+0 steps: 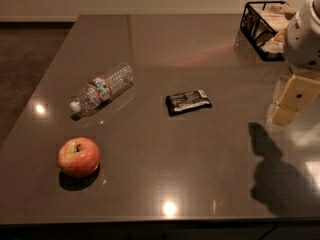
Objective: Move rxbar chocolate near apple
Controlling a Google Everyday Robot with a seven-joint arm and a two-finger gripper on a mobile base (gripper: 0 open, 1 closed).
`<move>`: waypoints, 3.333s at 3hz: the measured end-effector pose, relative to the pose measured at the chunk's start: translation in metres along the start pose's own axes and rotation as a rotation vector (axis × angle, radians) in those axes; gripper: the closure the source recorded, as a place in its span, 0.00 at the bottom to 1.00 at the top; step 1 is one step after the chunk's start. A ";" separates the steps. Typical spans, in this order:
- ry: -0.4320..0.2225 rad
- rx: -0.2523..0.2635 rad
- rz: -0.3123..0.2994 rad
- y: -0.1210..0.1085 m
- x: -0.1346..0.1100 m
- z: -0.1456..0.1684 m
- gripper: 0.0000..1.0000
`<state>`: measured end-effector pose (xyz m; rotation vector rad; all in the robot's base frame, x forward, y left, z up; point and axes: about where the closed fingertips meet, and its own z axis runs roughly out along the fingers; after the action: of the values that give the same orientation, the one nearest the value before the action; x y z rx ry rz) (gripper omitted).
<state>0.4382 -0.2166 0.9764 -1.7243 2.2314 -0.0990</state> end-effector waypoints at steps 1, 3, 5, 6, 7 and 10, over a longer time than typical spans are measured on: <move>0.000 0.000 0.000 0.000 0.000 0.000 0.00; -0.010 -0.042 -0.055 -0.025 -0.022 0.036 0.00; -0.028 -0.122 -0.133 -0.037 -0.060 0.092 0.00; -0.027 -0.174 -0.175 -0.038 -0.076 0.118 0.00; -0.039 -0.217 -0.207 -0.039 -0.090 0.139 0.00; 0.024 -0.298 -0.210 -0.053 -0.088 0.185 0.37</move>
Offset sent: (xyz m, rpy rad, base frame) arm 0.0329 0.0110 -0.0268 0.0071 0.0512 0.0545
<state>0.5606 -0.1218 0.8326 -2.1197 2.1619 0.1756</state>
